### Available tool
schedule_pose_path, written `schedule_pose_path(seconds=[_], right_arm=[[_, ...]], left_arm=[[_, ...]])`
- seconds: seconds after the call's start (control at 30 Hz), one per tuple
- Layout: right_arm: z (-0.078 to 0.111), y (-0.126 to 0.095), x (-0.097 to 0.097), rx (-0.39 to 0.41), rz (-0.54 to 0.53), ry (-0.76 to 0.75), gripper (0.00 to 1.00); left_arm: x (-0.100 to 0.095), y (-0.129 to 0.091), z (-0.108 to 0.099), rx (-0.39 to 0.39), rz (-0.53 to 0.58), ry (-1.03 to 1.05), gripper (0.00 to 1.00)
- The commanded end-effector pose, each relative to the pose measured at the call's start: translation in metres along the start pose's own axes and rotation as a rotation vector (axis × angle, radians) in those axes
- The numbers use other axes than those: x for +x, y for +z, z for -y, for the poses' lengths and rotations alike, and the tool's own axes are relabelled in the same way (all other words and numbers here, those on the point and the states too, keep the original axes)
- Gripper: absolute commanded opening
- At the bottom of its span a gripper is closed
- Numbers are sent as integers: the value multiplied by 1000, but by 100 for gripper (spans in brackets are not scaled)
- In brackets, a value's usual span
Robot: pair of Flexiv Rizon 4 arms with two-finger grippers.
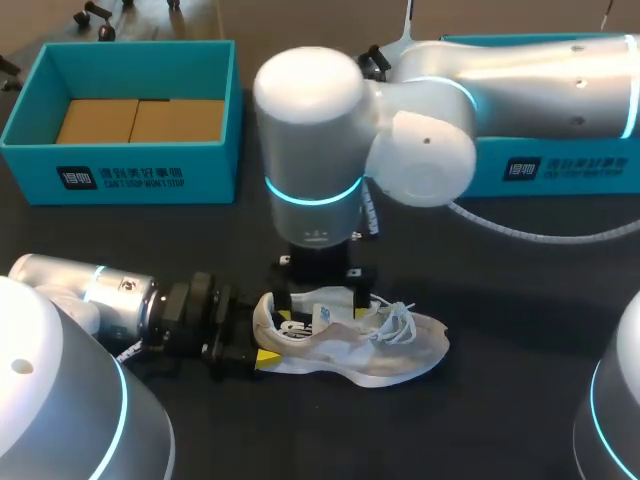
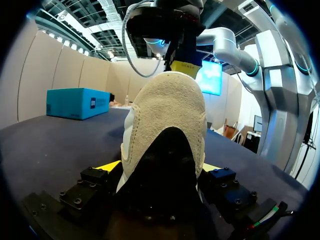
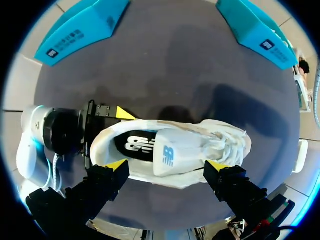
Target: Take the shoe out of the shoebox, open the shoe tongue, remove and reinsert the insole, then place the shoe into the shoebox
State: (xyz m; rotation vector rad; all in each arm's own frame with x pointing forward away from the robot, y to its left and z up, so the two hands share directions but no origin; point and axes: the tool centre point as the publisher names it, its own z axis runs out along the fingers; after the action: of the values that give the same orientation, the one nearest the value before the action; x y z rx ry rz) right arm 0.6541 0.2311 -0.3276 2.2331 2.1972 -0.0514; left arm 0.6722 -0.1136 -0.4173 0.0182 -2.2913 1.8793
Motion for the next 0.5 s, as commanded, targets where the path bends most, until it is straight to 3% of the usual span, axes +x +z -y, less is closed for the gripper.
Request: schedule_pose_path(seconds=[0.03, 0.5], right_arm=[[3, 9, 19, -17, 438, 335, 100], [-2, 18, 0, -23, 454, 371, 100]], left_arm=[[1, 0, 0, 1, 3, 1, 0], [1, 0, 0, 1, 3, 1, 0]])
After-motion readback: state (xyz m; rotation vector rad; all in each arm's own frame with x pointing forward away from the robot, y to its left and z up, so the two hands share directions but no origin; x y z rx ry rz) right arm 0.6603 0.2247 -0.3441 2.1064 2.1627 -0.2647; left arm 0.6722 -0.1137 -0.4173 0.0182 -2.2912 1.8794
